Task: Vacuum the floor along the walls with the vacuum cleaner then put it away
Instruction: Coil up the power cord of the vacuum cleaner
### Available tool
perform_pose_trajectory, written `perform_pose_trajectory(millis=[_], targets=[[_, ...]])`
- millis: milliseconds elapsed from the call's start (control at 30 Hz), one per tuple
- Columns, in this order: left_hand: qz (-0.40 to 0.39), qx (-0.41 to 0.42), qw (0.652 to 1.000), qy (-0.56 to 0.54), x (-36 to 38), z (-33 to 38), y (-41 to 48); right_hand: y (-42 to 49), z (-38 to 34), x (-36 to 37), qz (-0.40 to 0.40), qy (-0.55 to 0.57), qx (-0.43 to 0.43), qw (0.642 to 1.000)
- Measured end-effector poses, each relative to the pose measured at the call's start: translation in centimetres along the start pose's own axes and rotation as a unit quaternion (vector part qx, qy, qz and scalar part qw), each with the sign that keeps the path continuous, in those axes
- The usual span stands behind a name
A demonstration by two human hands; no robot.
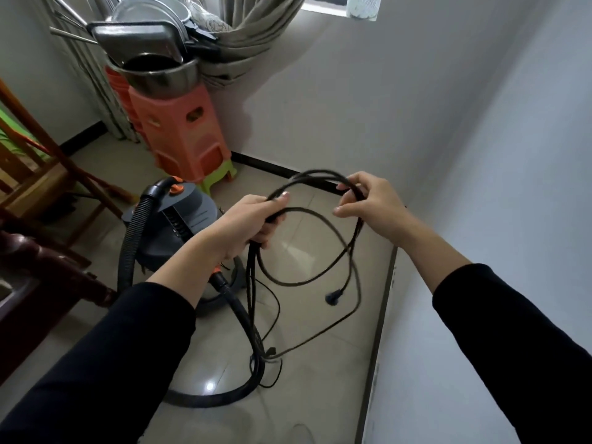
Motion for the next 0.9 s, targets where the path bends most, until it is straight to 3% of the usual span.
perform_pose_trajectory(millis=[133, 233, 367, 433, 467, 533, 600, 767, 900], targets=[[-0.022, -0.003, 0.994, 0.108, 0.4, 0.1, 0.6, 0.2, -0.8, 0.8, -0.008, 0.019, -0.004, 1.0], [-0.037, 0.005, 0.994, 0.102, -0.9, -0.5, 0.2, 0.7, -1.3, -0.5, 0.087, 0.033, -0.007, 0.996], [-0.02, 0.007, 0.988, 0.151, -4.1, -3.5, -1.5, 0.7, -1.7, -4.8, 0.248, 0.121, -0.001, 0.961], [0.013, 0.005, 0.991, 0.13, -5.2, -5.0, -2.2, 0.4, -1.2, -5.6, 0.264, 0.119, 0.002, 0.957], [0.028, 0.013, 0.995, 0.097, -5.4, -5.4, -2.2, 0.3, -1.1, -5.3, 0.224, 0.094, 0.006, 0.97], [0.035, 0.038, 0.998, 0.044, -5.2, -4.9, -1.9, 0.1, -1.2, -3.2, 0.063, 0.005, 0.046, 0.997], [0.018, 0.062, 0.997, 0.033, -4.4, -3.3, -1.1, 0.2, -1.2, -0.7, -0.066, -0.067, 0.087, 0.992], [-0.031, 0.086, 0.992, 0.092, -2.8, 0.5, 0.2, 1.7, -2.3, 3.0, -0.068, -0.039, -0.052, 0.996], [-0.019, 0.099, 0.994, 0.041, -2.5, 1.2, 0.2, 2.7, -1.7, 4.6, -0.202, -0.028, -0.026, 0.979]])
Point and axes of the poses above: each hand's wrist, its own y-axis towards the middle knuckle, its own x-axis out of the palm, z = x × y, the point moved 2 cm from there along y, towards the middle knuckle, and after that the axes turned 6 degrees about -z, right-handed, at the moved point
